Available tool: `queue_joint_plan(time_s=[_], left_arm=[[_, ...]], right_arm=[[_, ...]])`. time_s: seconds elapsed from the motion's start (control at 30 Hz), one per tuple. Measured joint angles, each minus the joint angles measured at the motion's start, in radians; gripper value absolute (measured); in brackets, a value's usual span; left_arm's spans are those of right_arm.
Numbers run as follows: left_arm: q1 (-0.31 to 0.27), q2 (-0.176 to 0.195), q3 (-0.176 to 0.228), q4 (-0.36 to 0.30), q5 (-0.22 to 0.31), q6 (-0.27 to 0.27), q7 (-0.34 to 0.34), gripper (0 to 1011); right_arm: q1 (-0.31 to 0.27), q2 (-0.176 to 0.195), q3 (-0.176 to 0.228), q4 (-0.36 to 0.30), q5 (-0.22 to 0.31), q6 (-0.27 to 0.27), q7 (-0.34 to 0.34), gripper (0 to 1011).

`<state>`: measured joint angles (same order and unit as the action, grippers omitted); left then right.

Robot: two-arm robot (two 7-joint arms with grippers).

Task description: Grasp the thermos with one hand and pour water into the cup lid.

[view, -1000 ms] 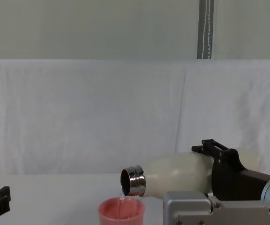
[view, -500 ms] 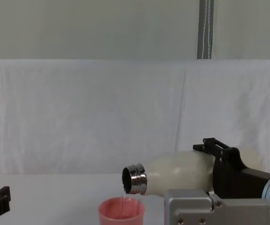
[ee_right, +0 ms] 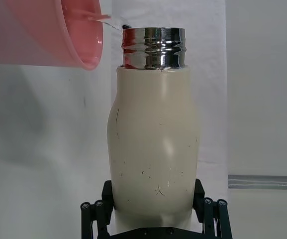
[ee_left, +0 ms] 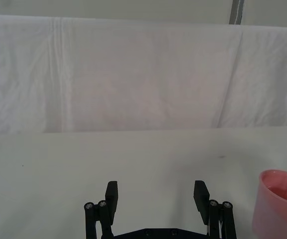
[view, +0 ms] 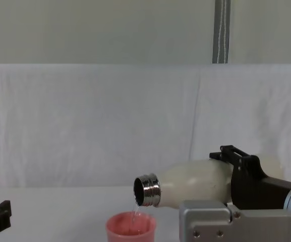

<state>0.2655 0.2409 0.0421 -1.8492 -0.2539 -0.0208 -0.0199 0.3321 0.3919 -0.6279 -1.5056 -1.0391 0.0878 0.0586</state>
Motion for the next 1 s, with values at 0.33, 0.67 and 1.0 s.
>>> queue_joint_plan(time_s=[0.33, 0.67, 1.0], left_arm=[[0.000, 0.000, 0.000, 0.000, 0.000, 0.000, 0.000, 1001], [0.000, 0.000, 0.000, 0.000, 0.000, 0.000, 0.000, 1001], [0.000, 0.000, 0.000, 0.000, 0.000, 0.000, 0.000, 1001]], right_arm=[[0.008, 0.000, -0.001, 0.004, 0.003, -0.003, 0.006, 951], [0.013, 0.001, -0.003, 0.005, 0.003, -0.005, 0.008, 951], [0.019, 0.008, -0.005, 0.003, -0.004, -0.004, 0.008, 951]])
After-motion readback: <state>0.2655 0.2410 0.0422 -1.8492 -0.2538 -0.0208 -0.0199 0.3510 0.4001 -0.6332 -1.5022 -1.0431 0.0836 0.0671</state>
